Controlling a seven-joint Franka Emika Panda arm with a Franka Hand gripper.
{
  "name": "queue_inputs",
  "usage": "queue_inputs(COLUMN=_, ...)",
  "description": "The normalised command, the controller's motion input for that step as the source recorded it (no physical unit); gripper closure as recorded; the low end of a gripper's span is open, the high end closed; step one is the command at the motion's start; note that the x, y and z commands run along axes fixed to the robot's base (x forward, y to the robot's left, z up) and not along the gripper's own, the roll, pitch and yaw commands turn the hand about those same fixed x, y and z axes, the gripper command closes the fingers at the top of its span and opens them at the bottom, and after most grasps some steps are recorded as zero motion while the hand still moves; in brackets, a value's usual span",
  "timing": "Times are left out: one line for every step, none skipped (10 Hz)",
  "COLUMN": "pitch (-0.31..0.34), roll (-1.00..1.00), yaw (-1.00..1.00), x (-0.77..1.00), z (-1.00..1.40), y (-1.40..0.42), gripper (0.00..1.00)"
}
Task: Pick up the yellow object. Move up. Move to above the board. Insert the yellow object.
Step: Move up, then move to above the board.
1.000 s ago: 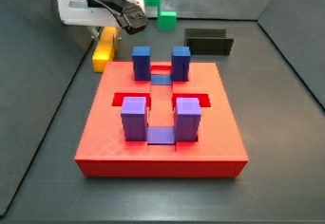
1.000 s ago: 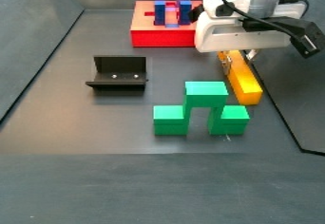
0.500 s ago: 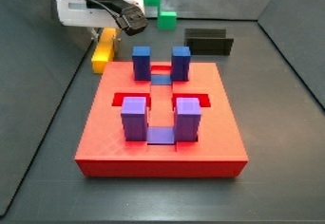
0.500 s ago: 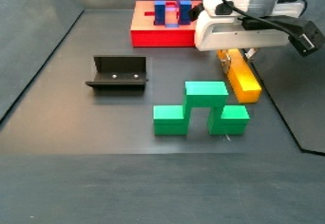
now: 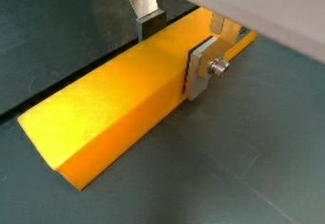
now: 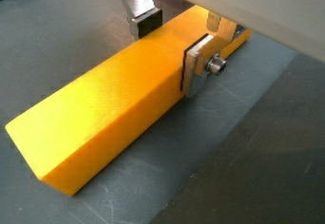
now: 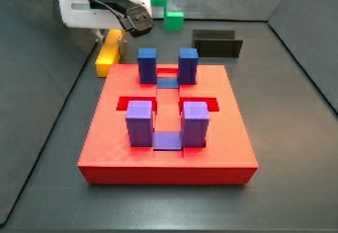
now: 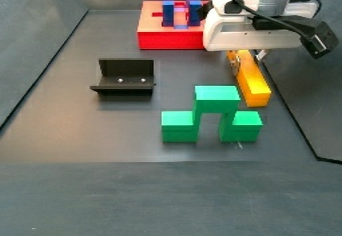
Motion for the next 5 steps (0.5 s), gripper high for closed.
queue_inputs(pitch=0.0, roll=0.0, yaw=0.0, x=0.0, z=0.83, y=0.0, gripper=1.0)
queue_inputs(pitch=0.029, roll=0.0, yaw=0.05, x=-0.02, z=0.78, y=0.0, gripper=1.0)
queue_inputs(pitch=0.047, roll=0.0, yaw=0.05, x=-0.04, z=0.67, y=0.0, gripper=1.0)
queue_inputs(pitch=0.02, roll=0.01, yaw=0.03, x=0.0, z=0.23, y=0.01, gripper=1.0)
queue_inputs(pitch=0.0, roll=0.0, yaw=0.0, x=0.0, z=1.4, y=0.0, gripper=1.0)
